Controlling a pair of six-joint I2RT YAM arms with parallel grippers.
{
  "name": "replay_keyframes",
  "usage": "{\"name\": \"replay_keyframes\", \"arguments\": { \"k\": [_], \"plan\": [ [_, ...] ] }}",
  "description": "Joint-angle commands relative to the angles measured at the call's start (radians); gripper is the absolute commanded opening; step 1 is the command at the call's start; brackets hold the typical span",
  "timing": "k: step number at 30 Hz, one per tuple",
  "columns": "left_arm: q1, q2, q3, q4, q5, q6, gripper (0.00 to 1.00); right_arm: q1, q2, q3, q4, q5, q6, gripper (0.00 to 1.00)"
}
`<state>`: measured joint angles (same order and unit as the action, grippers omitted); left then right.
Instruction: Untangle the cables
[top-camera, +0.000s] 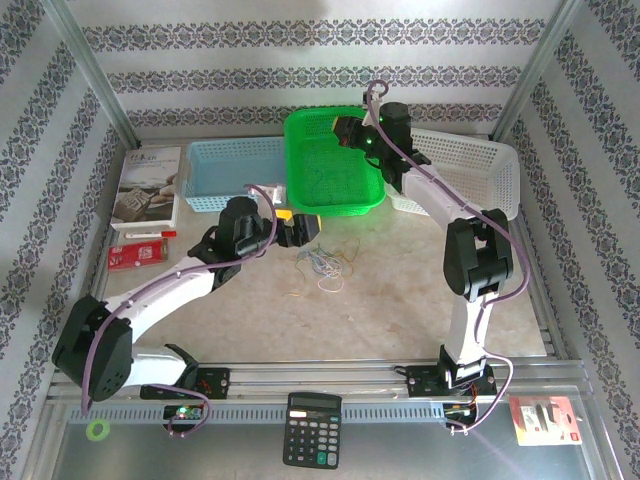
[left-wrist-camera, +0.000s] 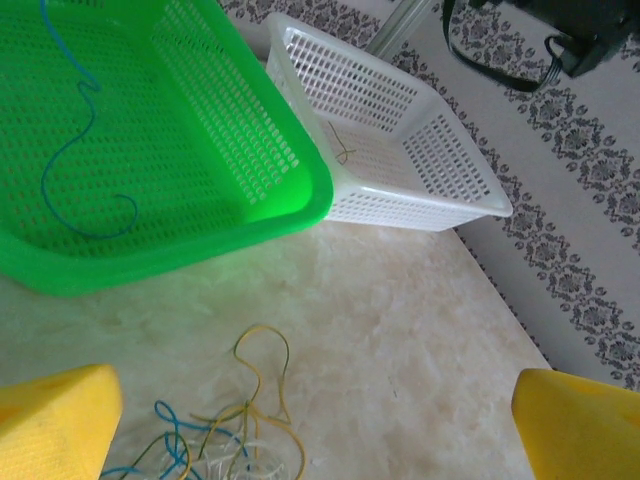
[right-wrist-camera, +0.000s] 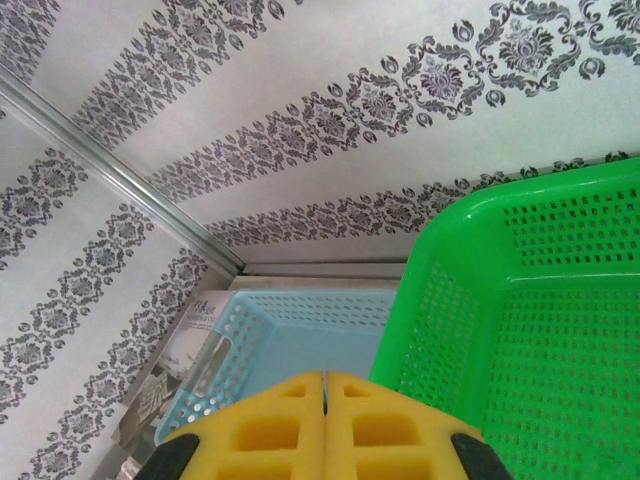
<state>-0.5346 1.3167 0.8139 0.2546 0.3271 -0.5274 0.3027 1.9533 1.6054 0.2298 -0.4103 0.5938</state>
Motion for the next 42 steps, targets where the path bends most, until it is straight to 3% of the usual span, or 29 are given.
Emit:
{"name": "replay_keyframes", "arguments": {
  "k": [1, 7, 10, 14, 30, 42],
  "plan": [
    [0.010, 0.028, 0.071, -0.067, -0.038, 0.007, 1.00, -0.008, 0.045, 0.027, -0.002, -0.016, -0.026, 0.00],
    [0.012, 0.105, 0.105, -0.042, -0.034, -0.024, 1.00, -0.018, 0.112, 0.074, -0.061, 0.011, -0.059, 0.02],
    [0.013, 0.124, 0.099, -0.017, -0.029, -0.038, 1.00, -0.017, 0.109, 0.071, -0.075, 0.017, -0.083, 0.28],
    [0.017, 0.122, 0.107, -0.029, -0.044, -0.043, 1.00, -0.011, 0.063, 0.045, -0.093, 0.030, -0.105, 0.40],
    [0.076, -0.015, 0.005, -0.065, -0.047, -0.105, 1.00, 0.139, -0.337, -0.335, -0.185, 0.204, -0.182, 0.41],
    [0.163, -0.119, -0.073, -0.174, 0.024, -0.197, 1.00, 0.289, -0.606, -0.655, -0.310, 0.328, -0.193, 0.43]
  ]
}}
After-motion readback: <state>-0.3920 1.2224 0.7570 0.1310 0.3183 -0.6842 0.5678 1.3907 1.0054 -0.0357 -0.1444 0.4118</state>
